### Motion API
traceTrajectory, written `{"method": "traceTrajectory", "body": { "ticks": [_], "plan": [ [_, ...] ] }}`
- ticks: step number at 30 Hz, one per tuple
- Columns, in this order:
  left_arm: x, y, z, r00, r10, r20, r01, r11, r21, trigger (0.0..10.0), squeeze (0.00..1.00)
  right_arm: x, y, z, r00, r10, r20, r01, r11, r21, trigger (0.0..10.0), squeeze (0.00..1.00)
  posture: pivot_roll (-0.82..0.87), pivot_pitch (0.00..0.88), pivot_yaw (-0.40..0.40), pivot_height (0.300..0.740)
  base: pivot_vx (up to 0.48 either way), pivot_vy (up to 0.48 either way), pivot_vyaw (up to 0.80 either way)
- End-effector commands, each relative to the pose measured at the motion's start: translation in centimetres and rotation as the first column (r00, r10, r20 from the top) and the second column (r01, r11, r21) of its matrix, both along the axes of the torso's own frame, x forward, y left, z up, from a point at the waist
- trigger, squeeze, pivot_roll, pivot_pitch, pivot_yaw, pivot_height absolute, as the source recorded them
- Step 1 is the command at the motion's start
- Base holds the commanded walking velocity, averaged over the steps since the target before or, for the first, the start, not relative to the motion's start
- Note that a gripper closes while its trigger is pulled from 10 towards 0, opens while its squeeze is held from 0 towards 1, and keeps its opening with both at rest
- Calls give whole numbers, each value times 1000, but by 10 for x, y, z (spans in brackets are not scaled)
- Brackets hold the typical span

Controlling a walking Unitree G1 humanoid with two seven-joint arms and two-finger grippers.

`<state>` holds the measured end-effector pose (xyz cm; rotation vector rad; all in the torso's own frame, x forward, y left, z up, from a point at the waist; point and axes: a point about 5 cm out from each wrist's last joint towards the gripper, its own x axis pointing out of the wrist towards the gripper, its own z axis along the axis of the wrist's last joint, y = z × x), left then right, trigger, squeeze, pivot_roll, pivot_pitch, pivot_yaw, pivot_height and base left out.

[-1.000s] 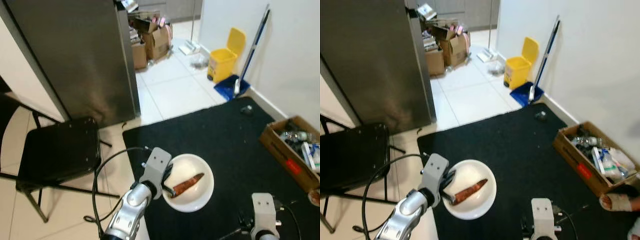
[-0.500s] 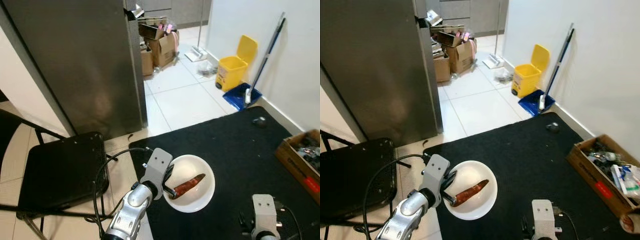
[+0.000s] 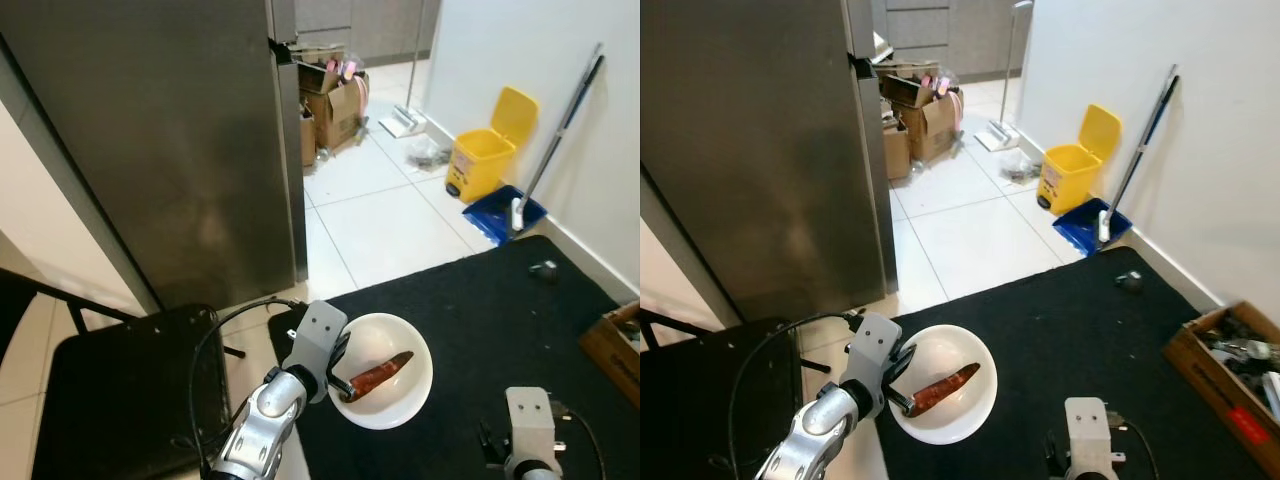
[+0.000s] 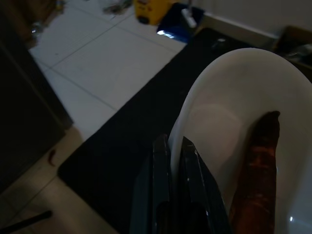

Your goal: Restocking fridge

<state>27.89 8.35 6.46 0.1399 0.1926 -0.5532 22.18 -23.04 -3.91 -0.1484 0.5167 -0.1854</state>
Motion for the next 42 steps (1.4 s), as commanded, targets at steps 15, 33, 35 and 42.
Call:
{"method": "traceTrajectory", "body": {
  "ticks": [15, 33, 35, 42],
  "plan": [
    [-3, -7, 0, 1000, -24, -5, 24, 1000, -11, 10000, 0, -8, -4, -4, 1000, -14, -27, 14, 1000, -4, 10000, 35, -111, 123, 0, 717, 390, 0, 0],
    [-4, -9, 1, 999, -32, -17, 31, 999, -36, 10000, 0, -7, -4, -4, 999, -15, -28, 15, 1000, -3, 10000, 35, -112, 125, 3, 717, 16, 0, 0],
    [-4, -9, 1, 999, -35, -13, 34, 999, -24, 10000, 0, -7, -4, -4, 999, -16, -29, 15, 1000, -3, 10000, 31, -113, 124, 4, 717, 0, 0, 0],
    [-2, -8, 1, 1000, -27, -9, 27, 999, -17, 10000, 0, -6, -4, -4, 999, -17, -27, 17, 1000, -3, 10000, 35, -113, 121, 3, 717, 0, -140, 0]
  ]
}}
